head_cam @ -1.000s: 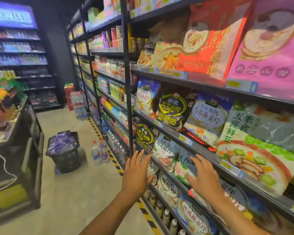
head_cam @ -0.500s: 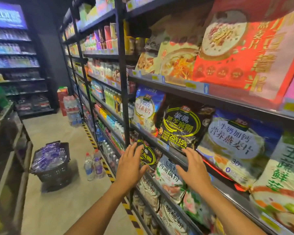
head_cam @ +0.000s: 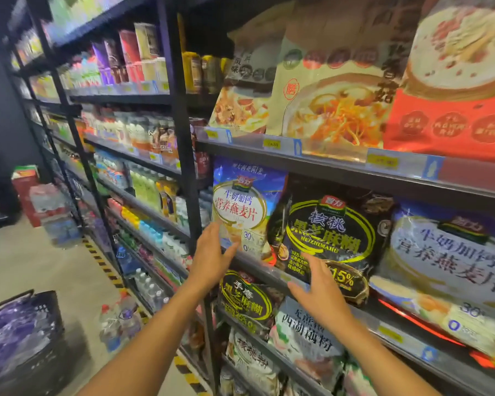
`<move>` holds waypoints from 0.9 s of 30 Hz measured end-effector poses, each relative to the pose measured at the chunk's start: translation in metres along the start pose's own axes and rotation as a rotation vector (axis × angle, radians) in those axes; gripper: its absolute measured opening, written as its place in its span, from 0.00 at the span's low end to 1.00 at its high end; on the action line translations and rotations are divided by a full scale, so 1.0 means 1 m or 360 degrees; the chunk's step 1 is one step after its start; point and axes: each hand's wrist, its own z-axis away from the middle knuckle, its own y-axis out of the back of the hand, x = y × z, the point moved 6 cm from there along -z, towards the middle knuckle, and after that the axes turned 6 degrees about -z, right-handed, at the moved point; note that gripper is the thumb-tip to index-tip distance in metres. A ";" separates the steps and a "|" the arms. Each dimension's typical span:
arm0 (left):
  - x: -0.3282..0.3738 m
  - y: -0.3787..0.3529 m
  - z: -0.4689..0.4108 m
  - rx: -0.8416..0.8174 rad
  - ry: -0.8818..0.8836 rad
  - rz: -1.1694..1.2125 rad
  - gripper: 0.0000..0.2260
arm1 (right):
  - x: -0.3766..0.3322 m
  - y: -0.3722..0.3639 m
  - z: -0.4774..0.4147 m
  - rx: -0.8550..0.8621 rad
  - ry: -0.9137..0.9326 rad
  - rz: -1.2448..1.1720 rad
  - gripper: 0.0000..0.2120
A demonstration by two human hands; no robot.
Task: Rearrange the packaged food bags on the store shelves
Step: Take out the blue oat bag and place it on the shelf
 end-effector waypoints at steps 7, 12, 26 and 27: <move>-0.052 0.010 -0.097 -0.0163 -0.0111 0.0263 0.21 | -0.042 -0.057 -0.057 0.0098 -0.0313 -0.0116 0.39; -0.071 -0.010 -0.146 -0.0278 0.0077 0.0556 0.23 | -0.044 -0.082 -0.089 0.0195 -0.0456 -0.0140 0.45; -0.110 -0.068 -0.191 -0.0410 0.0465 0.0897 0.46 | -0.043 -0.104 -0.135 0.0365 -0.0659 -0.0099 0.30; -0.113 -0.071 -0.193 -0.0421 0.0471 0.0912 0.49 | -0.042 -0.104 -0.136 0.0375 -0.0658 -0.0109 0.30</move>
